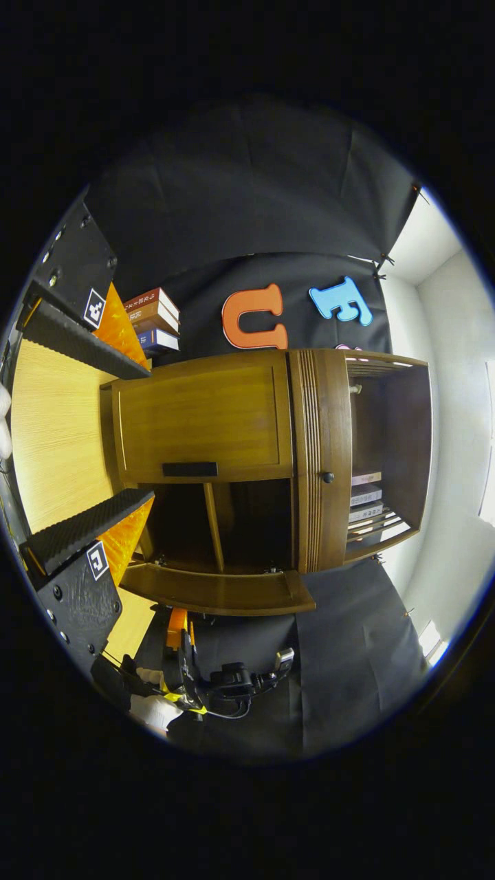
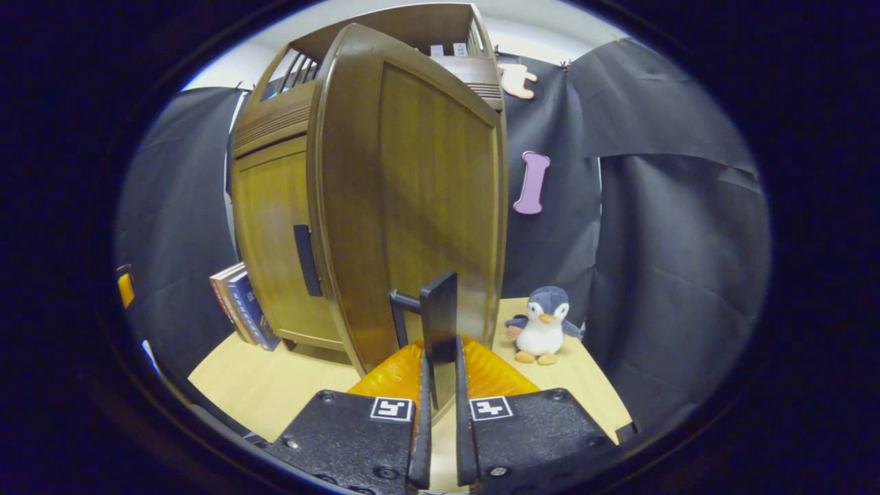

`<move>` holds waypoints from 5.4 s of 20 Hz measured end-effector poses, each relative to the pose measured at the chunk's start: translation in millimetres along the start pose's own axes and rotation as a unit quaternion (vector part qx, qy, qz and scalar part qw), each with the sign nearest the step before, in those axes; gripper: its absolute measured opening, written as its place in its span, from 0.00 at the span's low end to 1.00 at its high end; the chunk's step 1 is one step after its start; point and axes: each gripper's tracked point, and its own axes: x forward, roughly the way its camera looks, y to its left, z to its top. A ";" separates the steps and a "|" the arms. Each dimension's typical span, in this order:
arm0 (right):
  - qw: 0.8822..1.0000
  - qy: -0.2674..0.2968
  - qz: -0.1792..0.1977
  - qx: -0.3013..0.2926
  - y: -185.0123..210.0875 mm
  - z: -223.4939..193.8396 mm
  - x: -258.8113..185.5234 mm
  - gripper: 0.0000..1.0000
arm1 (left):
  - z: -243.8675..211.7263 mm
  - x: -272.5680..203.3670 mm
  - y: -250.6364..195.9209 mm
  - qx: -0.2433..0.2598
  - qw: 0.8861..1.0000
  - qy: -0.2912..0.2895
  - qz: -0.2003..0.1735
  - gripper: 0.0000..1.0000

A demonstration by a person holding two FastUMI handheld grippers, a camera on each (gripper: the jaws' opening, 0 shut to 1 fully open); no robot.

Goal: Open the right door of the double-door shoe cabinet with the right hand, and open the left door with the left hand.

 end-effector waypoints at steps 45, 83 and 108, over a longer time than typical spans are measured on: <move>0.995 -0.096 -0.019 -0.030 -150.5 91.0 -102.4 0.83 | 31.7 53.8 -67.3 -0.017 0.996 0.000 0.088 0.96; 0.996 -0.019 -0.085 -0.002 16.0 47.0 -130.1 1.00 | -33.7 324.5 -55.5 -0.052 0.998 -0.013 -0.025 0.67; 0.998 -0.009 -0.062 -0.007 32.6 27.0 -156.9 1.00 | -45.0 229.2 -40.9 -0.034 0.998 -0.025 -0.040 0.23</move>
